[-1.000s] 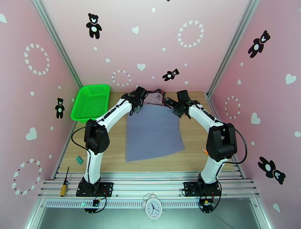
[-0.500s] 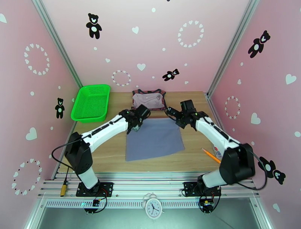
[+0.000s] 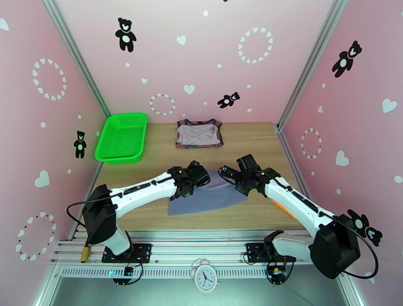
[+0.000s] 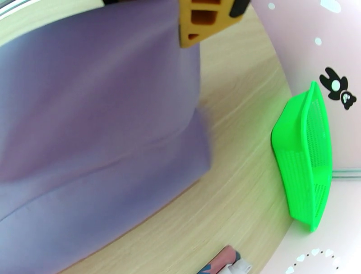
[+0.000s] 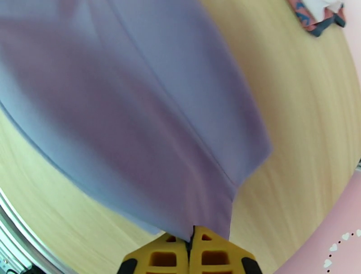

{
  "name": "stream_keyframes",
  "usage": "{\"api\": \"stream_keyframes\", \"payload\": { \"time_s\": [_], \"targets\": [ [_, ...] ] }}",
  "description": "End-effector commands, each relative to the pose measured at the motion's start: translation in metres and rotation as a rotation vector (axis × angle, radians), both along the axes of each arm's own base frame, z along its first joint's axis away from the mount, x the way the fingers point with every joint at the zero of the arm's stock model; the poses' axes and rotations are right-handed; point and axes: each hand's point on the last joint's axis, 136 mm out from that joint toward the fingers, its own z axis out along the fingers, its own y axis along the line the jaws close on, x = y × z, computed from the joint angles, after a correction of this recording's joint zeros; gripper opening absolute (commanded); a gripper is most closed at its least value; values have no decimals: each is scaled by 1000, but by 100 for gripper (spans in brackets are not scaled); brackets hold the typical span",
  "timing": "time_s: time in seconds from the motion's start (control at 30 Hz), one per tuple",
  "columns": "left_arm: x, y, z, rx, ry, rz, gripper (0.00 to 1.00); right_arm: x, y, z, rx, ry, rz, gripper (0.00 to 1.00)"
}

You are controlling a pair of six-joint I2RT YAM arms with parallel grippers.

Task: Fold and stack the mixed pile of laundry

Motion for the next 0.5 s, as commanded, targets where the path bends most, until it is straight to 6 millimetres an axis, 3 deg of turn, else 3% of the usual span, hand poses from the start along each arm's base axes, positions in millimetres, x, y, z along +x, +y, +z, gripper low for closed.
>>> {"api": "stream_keyframes", "payload": {
  "time_s": [0.0, 0.37, 0.4, 0.47],
  "targets": [
    [-13, 12, 1, 42, -25, 31, 0, -17, -9, -14, -64, 70, -14, 0],
    [-38, 13, -46, 101, 55, 38, 0, -31, -12, -42, -179, 170, 13, 3],
    [-41, 10, -48, 106, 65, 29, 6, -33, -13, -43, -193, 177, 13, 11],
    [-48, 4, -49, 117, 74, 4, 29, -36, -17, -45, -213, 189, 10, 25]
  ]
}}
